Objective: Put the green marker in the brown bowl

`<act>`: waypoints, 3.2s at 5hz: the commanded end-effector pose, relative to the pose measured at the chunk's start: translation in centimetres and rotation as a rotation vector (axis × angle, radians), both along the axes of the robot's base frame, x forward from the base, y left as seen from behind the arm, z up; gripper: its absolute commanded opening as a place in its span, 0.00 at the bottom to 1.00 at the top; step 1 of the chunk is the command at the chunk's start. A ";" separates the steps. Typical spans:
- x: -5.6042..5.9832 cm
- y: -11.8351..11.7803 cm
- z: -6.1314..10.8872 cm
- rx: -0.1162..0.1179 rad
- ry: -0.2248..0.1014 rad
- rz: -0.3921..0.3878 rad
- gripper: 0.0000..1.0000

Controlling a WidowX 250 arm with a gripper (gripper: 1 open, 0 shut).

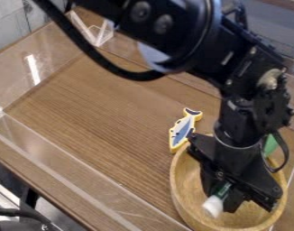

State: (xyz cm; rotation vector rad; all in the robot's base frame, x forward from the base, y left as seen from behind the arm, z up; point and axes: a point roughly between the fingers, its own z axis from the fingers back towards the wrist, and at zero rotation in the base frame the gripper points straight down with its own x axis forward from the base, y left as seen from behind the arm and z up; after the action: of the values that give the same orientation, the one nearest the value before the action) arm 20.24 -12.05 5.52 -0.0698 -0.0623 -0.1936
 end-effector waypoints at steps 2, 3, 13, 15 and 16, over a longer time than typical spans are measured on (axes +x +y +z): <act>1.2 0.1 1.6 -0.032 -0.048 0.019 0.00; 1.4 0.3 1.8 -0.036 -0.052 0.029 0.00; 3.2 0.4 0.7 -0.085 -0.085 0.082 0.00; 3.2 0.4 0.3 -0.096 -0.083 0.084 0.00; 3.1 0.4 0.1 -0.101 -0.081 0.084 0.00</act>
State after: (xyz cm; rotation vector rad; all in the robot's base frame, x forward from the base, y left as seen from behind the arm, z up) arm 22.87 -11.74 5.02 -0.1500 -0.1293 -0.1186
